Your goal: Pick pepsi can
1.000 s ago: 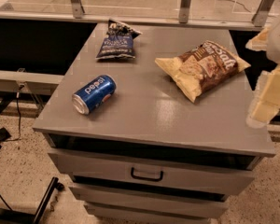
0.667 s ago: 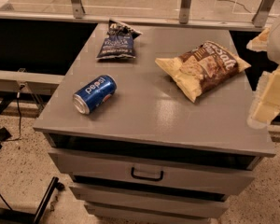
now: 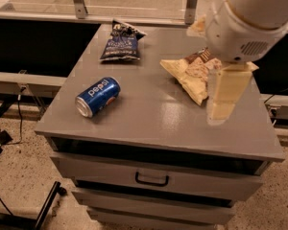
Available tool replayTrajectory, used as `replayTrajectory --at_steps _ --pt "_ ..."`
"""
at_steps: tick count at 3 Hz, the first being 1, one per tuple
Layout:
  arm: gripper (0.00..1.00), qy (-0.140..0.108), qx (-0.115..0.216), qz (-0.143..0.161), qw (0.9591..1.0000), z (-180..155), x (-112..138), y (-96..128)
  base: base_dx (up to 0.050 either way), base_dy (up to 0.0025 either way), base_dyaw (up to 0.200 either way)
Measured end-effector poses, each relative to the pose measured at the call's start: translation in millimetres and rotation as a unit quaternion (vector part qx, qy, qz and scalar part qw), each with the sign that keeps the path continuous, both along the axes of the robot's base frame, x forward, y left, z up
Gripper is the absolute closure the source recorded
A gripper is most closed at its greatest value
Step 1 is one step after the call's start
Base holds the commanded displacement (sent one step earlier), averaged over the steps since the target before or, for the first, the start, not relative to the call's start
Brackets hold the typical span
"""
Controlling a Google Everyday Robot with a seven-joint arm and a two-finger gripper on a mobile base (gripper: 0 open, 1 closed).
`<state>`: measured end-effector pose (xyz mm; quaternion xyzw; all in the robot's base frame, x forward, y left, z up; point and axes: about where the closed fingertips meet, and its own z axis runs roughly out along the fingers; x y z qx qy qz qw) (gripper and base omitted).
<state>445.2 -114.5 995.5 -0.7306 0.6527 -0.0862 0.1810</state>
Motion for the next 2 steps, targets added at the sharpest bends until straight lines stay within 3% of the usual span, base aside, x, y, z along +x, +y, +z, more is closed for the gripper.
replayTrajectory --at_steps 1,2 --pt "0.00 -0.030 -0.052 0.111 0.9920 4.8 0.3 77.9 0.000 0.00000 0.000" --pt "0.00 -0.015 -0.106 0.203 0.9733 -18.2 7.1 143.6 0.000 0.00000 0.000"
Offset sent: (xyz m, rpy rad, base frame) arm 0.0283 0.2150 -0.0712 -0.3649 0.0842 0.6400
